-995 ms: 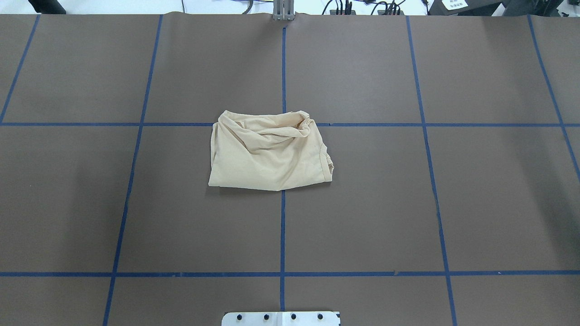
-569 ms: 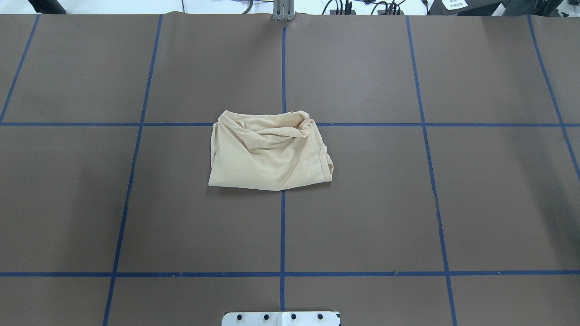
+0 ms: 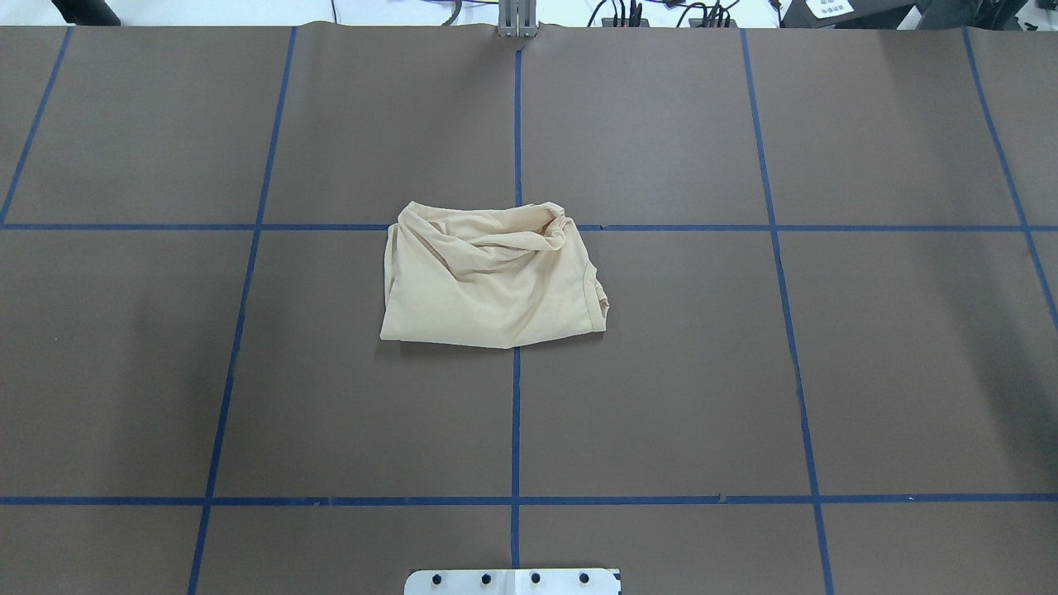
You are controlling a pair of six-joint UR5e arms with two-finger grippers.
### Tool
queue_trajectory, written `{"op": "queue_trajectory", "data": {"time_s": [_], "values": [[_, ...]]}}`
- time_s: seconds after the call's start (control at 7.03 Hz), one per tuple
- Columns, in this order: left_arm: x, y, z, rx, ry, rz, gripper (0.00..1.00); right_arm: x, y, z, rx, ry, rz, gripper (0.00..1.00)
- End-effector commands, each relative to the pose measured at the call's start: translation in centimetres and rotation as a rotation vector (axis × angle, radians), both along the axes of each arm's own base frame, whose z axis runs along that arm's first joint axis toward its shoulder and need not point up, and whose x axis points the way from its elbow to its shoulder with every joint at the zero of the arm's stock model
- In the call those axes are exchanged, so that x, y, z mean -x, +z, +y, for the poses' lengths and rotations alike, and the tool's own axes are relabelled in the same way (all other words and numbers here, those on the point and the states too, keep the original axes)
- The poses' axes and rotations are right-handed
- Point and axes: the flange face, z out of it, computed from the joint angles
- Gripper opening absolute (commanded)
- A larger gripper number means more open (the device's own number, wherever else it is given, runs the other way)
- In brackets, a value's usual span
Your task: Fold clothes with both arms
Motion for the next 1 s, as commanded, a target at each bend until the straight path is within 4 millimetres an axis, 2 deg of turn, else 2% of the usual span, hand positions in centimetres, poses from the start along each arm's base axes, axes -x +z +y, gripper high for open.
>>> {"op": "queue_trajectory", "data": {"time_s": [0.0,0.85], "values": [[0.00,0.05,0.04,0.001,0.000,0.000,1.00,0.27,0.02,-0.06,-0.005,-0.005,0.016,1.00],[-0.20,0.17,0.23,0.007,0.010,0.016,1.00,0.43,-0.20,0.00,-0.006,-0.006,0.014,1.00]]}}
